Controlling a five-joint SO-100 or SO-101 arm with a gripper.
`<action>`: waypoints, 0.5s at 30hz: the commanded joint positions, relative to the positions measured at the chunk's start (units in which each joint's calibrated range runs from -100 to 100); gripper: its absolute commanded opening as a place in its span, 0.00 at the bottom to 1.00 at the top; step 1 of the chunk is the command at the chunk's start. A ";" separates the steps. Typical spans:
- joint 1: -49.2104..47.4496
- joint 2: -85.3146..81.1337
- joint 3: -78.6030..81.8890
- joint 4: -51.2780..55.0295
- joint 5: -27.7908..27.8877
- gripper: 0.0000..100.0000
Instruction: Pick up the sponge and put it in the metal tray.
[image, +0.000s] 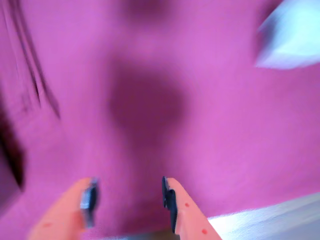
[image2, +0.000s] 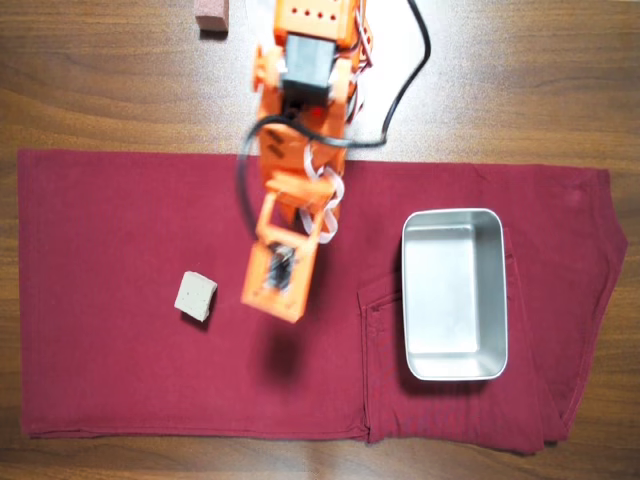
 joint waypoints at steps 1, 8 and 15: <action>7.01 11.39 -21.39 -0.20 1.86 0.24; 34.74 36.16 -33.86 -6.01 9.57 0.31; 36.47 56.40 -40.87 -19.75 7.57 0.35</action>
